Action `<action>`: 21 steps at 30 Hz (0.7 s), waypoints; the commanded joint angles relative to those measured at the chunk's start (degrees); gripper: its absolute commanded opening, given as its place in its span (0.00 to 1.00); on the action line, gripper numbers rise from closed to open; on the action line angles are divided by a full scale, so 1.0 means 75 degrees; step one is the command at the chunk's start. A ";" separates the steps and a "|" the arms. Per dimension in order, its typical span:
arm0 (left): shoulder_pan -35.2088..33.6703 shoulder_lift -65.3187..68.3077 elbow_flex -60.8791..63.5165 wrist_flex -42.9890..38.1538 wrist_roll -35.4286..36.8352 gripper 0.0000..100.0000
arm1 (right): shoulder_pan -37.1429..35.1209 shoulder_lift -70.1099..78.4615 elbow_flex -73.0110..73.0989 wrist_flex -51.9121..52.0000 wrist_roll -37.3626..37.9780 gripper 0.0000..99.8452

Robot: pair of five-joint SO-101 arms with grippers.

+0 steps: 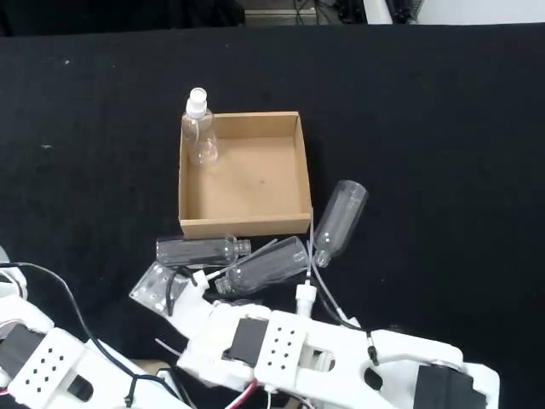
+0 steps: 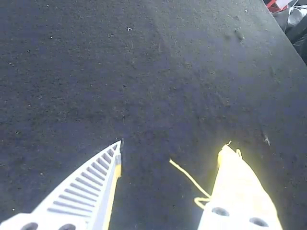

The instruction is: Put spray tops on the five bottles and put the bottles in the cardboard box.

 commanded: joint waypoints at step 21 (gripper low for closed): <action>-0.0088 0.0035 -0.0428 -0.0176 0.0035 0.22 | -0.0774 0.0076 0.0897 -0.0949 0.0012 0.14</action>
